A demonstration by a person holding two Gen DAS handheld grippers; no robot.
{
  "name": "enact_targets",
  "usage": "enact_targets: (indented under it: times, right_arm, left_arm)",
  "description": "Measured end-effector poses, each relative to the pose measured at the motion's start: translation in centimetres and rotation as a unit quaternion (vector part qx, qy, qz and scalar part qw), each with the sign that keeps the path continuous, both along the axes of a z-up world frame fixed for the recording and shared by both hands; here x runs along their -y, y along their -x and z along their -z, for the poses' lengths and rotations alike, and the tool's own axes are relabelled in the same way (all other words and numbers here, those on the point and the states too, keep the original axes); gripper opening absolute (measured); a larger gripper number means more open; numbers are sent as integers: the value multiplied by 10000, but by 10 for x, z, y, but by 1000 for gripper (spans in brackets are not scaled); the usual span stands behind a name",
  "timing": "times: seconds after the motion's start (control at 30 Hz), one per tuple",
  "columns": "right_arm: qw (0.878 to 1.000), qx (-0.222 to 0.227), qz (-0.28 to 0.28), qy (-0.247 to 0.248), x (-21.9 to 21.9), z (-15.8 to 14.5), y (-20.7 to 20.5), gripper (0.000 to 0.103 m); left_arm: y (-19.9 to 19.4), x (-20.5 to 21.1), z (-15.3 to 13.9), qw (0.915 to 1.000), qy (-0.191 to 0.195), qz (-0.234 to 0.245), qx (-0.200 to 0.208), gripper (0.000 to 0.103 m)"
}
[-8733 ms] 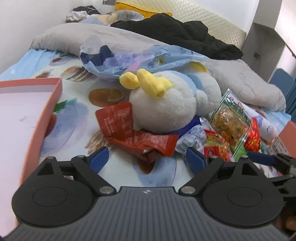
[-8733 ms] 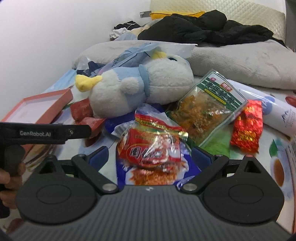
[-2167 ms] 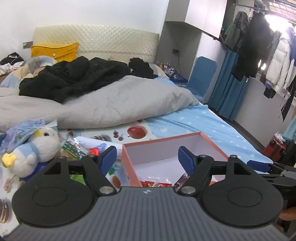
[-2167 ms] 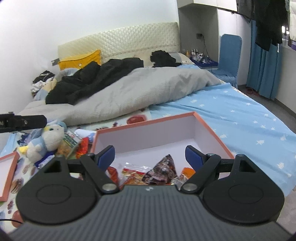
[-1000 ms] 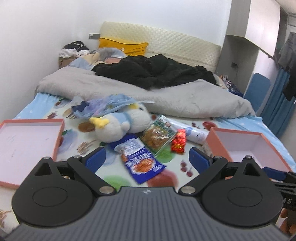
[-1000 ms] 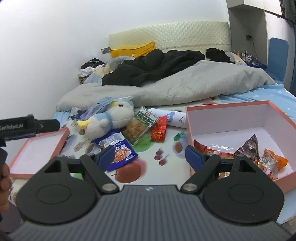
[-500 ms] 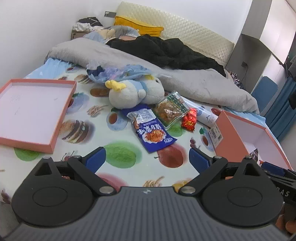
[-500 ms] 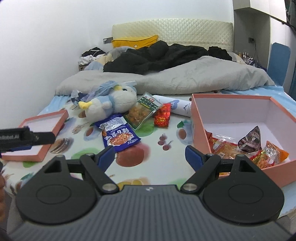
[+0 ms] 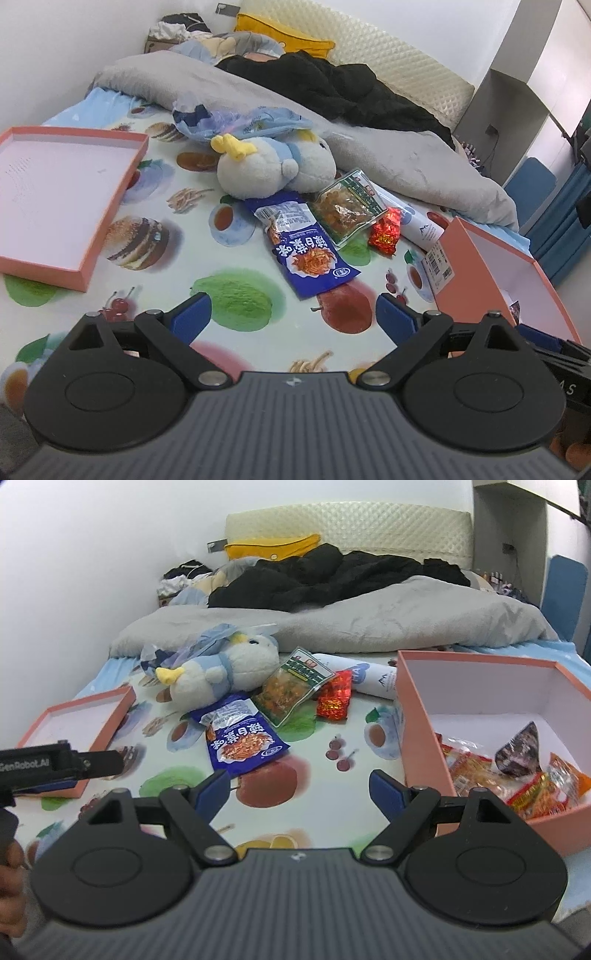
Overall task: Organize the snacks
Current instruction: 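Lift both tools out of the pink box back over the snack pile, then grasp the blue snack bag with the left tool while the right tool grasps the red tea packet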
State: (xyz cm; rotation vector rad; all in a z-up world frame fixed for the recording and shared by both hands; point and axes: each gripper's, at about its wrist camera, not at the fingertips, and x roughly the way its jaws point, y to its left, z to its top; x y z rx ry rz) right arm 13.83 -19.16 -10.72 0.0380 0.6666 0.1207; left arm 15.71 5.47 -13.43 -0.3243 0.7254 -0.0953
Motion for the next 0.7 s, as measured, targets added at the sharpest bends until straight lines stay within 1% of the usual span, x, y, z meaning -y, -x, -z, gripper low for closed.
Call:
enact_targets:
  times: [0.3, 0.4, 0.63, 0.7]
  right_arm:
    - [9999, -49, -120, 70, -7, 16, -41, 81]
    - [9998, -74, -160, 87, -10, 25, -58, 77]
    - [9998, -98, -134, 133, -13, 53, -105, 76]
    - [9998, -139, -79, 101, -12, 61, -120, 73]
  left_arm:
    - [-51, 0, 31, 9998, 95, 49, -167, 97]
    - [-73, -1, 43, 9998, 115, 80, -171, 97]
    - [-125, -5, 67, 9997, 144, 92, -149, 97]
    - [-140, -5, 74, 9997, 141, 118, -165, 97]
